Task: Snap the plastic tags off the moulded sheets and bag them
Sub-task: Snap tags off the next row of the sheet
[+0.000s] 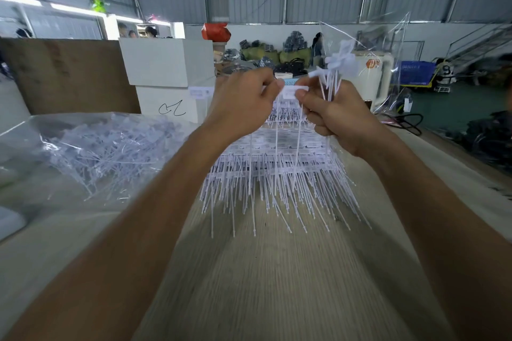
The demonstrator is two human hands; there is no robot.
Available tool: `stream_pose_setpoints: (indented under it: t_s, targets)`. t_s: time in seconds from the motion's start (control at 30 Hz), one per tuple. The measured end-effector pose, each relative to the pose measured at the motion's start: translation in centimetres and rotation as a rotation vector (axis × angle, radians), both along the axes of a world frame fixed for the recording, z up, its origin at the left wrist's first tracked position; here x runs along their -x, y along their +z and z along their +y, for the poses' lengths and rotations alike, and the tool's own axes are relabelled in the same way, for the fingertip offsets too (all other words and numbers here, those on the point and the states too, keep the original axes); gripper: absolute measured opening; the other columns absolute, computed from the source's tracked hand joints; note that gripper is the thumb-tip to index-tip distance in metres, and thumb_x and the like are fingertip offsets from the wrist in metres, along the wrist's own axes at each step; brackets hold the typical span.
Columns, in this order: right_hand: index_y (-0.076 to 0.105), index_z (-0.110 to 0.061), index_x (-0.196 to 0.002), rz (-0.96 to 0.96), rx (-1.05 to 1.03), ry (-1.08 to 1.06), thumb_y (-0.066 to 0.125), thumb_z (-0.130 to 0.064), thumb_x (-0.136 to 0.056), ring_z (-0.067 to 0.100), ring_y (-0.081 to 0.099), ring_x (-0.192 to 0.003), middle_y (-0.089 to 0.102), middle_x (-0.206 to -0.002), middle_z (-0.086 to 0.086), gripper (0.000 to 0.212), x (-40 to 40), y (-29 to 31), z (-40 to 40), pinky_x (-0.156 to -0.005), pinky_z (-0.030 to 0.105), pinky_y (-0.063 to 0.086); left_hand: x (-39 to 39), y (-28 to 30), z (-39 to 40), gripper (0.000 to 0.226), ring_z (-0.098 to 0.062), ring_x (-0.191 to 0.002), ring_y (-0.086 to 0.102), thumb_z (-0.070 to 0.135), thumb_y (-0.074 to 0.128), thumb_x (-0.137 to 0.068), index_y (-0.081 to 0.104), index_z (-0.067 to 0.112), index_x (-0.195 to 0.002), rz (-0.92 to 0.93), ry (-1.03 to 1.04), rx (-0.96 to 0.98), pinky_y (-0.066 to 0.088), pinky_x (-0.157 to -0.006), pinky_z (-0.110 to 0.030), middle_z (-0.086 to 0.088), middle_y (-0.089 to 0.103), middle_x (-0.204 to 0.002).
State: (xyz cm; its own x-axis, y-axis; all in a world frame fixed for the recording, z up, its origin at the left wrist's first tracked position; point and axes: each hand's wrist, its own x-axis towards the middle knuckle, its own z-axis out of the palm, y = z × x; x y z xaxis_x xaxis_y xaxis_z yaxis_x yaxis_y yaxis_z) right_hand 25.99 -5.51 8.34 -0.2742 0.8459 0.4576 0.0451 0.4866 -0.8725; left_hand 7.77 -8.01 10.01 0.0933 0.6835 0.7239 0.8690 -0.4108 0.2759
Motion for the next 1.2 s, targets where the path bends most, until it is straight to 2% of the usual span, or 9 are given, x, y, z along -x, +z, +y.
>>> stream_pose_setpoints:
  t_s: [0.13,0.27,0.47,0.57,0.67,0.8,0.9,1.0,1.2]
  targets:
    - [0.065,-0.004,-0.106,-0.115,-0.149,-0.101,0.064,-0.015,-0.099,0.006,0.044,-0.049,0.058,-0.067,0.002,0.013,0.7,0.0,-0.5,-0.045,0.02,0.033,0.0,0.1,0.0,0.039,-0.021,-0.066,0.06,0.035,0.048,-0.104,0.055,0.019,-0.069,-0.145,-0.059,0.025,0.046,-0.064,-0.033,0.002,0.061,-0.064]
    - [0.069,-0.01,-0.106,-0.266,-0.354,-0.297,0.069,-0.029,-0.095,0.012,0.064,-0.077,0.068,-0.086,0.0,0.022,1.1,0.3,-0.7,-0.073,0.027,0.05,0.4,0.6,0.0,0.045,-0.016,-0.053,0.046,0.032,0.053,-0.102,0.057,0.006,-0.065,-0.291,-0.111,0.098,0.035,-0.058,-0.027,-0.013,0.058,-0.061]
    - [0.07,-0.009,-0.099,-0.389,-0.835,-0.394,0.065,-0.004,-0.092,0.008,0.052,-0.066,0.062,-0.081,-0.009,0.009,1.4,0.3,-0.9,-0.062,0.02,0.044,0.6,1.0,-0.4,0.039,-0.01,-0.045,0.035,0.018,0.053,-0.1,0.058,-0.011,-0.075,-0.512,-0.286,0.308,0.032,-0.047,-0.017,-0.005,0.044,-0.058]
    - [0.066,-0.019,-0.098,-0.334,-0.693,-0.345,0.064,-0.005,-0.096,-0.009,0.052,-0.075,0.057,-0.097,-0.016,0.015,1.4,0.3,-0.7,-0.072,0.006,0.039,0.5,1.3,-0.5,0.038,-0.009,-0.042,0.038,0.022,0.054,-0.102,0.061,-0.004,-0.076,-0.556,-0.333,0.321,0.034,-0.044,-0.013,-0.006,0.048,-0.056]
    - [0.064,-0.016,-0.113,-0.213,-0.465,-0.284,0.068,-0.022,-0.097,-0.006,0.056,-0.086,0.06,-0.098,-0.016,0.017,1.7,0.2,-0.8,-0.078,0.012,0.046,0.5,1.4,-0.5,0.039,-0.007,-0.043,0.04,0.026,0.056,-0.102,0.059,0.004,-0.07,-0.542,-0.363,0.303,0.035,-0.047,-0.015,0.002,0.048,-0.052]
    - [0.062,-0.005,-0.12,-0.16,-0.401,-0.185,0.067,-0.022,-0.097,0.003,0.064,-0.098,0.068,-0.11,0.006,0.03,2.3,0.6,-1.6,-0.087,0.021,0.05,0.6,1.5,-0.4,0.042,-0.012,-0.05,0.042,0.024,0.056,-0.101,0.061,-0.016,-0.094,-0.611,-0.424,0.3,0.036,-0.047,-0.017,-0.006,0.05,-0.062]
    - [0.07,-0.004,-0.096,-0.143,-0.349,-0.132,0.064,-0.024,-0.1,-0.003,0.057,-0.063,0.072,-0.082,0.009,0.022,2.1,0.5,-1.8,-0.064,0.018,0.04,0.9,1.6,-0.4,0.043,-0.01,-0.048,0.043,0.027,0.056,-0.101,0.061,-0.011,-0.082,-0.588,-0.408,0.284,0.036,-0.048,-0.016,-0.001,0.052,-0.057]
    - [0.073,-0.006,-0.096,-0.115,-0.269,-0.086,0.06,-0.033,-0.101,0.002,0.047,-0.045,0.07,-0.071,0.012,0.03,1.8,0.4,-1.9,-0.047,0.01,0.034,1.3,1.3,-0.1,0.046,-0.006,-0.044,0.041,0.027,0.056,-0.102,0.051,0.009,-0.06,-0.519,-0.335,0.235,0.037,-0.049,-0.014,0.012,0.048,-0.046]
    - [0.069,-0.016,-0.081,-0.128,-0.263,-0.213,0.058,-0.027,-0.103,0.018,0.056,-0.05,0.069,-0.068,0.019,0.026,1.6,0.3,-1.3,-0.05,0.019,0.04,1.1,0.5,0.5,0.049,-0.023,-0.053,0.051,0.033,0.056,-0.101,0.048,0.007,-0.061,-0.313,-0.237,0.17,0.039,-0.058,-0.025,-0.011,0.051,-0.057]
